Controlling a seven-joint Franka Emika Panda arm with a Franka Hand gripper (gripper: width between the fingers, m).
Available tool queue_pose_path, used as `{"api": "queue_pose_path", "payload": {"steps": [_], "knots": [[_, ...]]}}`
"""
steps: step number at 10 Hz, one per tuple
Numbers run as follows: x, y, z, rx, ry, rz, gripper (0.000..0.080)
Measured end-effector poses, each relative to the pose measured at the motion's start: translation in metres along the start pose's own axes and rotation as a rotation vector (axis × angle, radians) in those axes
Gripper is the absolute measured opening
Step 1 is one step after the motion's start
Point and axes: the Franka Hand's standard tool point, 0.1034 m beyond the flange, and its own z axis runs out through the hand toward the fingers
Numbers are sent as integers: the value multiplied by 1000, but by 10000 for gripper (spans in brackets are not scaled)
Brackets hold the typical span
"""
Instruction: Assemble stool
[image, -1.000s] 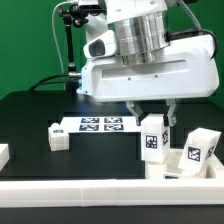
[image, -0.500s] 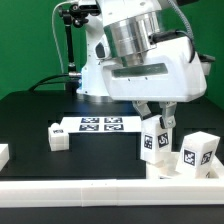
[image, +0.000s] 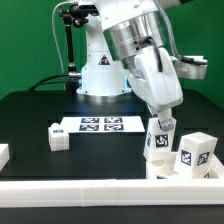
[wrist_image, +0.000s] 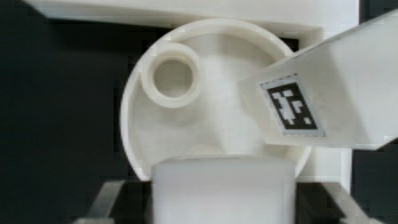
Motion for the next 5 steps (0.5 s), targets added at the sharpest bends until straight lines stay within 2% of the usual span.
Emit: {"api": "queue_pose_path", "payload": {"steps": [4,5], "knots": [[3,-1,-1,14,-35,254,340],[3,-1,-2,0,-45,261,340]]}}
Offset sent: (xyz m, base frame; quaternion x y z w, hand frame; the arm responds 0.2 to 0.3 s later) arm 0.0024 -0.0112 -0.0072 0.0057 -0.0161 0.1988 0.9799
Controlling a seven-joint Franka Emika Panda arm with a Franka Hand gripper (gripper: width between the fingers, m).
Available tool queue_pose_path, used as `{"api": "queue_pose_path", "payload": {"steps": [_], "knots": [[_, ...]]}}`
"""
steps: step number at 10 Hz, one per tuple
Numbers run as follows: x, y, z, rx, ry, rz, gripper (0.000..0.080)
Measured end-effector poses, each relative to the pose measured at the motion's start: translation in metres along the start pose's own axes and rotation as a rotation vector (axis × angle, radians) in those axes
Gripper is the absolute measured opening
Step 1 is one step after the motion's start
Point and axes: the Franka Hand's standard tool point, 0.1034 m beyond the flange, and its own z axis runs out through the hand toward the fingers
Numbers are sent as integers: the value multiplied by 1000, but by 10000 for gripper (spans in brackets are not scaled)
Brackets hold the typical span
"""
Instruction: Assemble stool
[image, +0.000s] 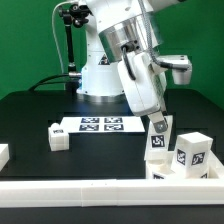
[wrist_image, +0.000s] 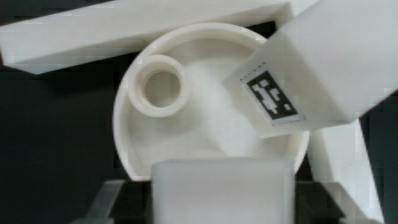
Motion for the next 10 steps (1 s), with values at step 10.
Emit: {"api": "queue_pose_path", "payload": {"steps": [10], "knots": [[-10,2,-12,-36,-22,-357,649]]}}
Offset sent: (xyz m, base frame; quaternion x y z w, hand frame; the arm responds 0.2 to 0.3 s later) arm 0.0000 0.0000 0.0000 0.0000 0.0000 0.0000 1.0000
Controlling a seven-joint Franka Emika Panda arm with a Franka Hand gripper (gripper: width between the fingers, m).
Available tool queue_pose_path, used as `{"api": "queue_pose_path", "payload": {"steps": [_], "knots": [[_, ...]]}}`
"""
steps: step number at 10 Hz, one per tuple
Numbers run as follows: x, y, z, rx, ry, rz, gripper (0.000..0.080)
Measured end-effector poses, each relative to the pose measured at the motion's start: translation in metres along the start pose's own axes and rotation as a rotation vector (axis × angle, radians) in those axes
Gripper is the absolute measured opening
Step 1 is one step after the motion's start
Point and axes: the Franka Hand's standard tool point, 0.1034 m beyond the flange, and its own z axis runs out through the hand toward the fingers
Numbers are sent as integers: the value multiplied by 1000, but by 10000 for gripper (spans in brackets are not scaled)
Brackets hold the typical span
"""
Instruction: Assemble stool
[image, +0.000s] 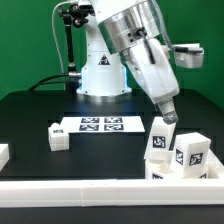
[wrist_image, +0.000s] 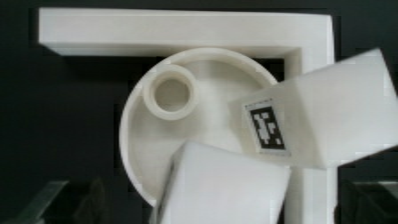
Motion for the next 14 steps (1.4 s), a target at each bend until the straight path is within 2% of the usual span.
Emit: {"api": "queue_pose_path", "payload": {"steps": [3,4,9,10,11,13,14], "knots": [[0,1,-8,-114,20,-499,649],[-3,-1,-11,-133,6,-640,649],[-1,-2,-11,-137,-24,-1088,649],[-2,-2,-9,-144,-20,-1208,649],[2,-2,-8,-139,-16,-1369,649],[0,-7,-8,-164,12,-1657,649],[-3,-7,-6,-190,11,-1821,649]]}}
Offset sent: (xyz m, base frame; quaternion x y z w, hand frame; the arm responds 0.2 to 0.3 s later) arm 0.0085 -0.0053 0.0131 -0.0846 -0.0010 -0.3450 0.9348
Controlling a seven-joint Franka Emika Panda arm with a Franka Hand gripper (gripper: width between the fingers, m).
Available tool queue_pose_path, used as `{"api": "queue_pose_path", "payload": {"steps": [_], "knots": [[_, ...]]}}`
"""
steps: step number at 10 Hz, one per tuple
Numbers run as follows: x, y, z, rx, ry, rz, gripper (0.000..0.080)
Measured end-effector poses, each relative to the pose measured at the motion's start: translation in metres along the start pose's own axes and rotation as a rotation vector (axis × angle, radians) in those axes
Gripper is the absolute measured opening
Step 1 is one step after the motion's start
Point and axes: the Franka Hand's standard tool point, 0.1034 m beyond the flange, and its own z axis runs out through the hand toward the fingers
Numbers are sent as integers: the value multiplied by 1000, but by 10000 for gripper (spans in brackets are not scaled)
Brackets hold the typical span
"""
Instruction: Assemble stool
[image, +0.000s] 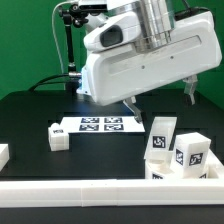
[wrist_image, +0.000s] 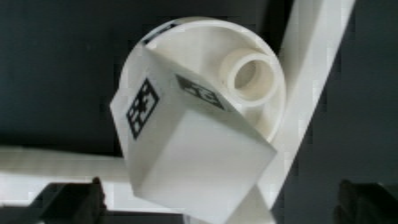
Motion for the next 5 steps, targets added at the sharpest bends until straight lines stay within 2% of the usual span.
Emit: {"api": "queue_pose_path", "payload": {"steps": [5], "knots": [[-2,4,1,-8,-1,-315,649]]}}
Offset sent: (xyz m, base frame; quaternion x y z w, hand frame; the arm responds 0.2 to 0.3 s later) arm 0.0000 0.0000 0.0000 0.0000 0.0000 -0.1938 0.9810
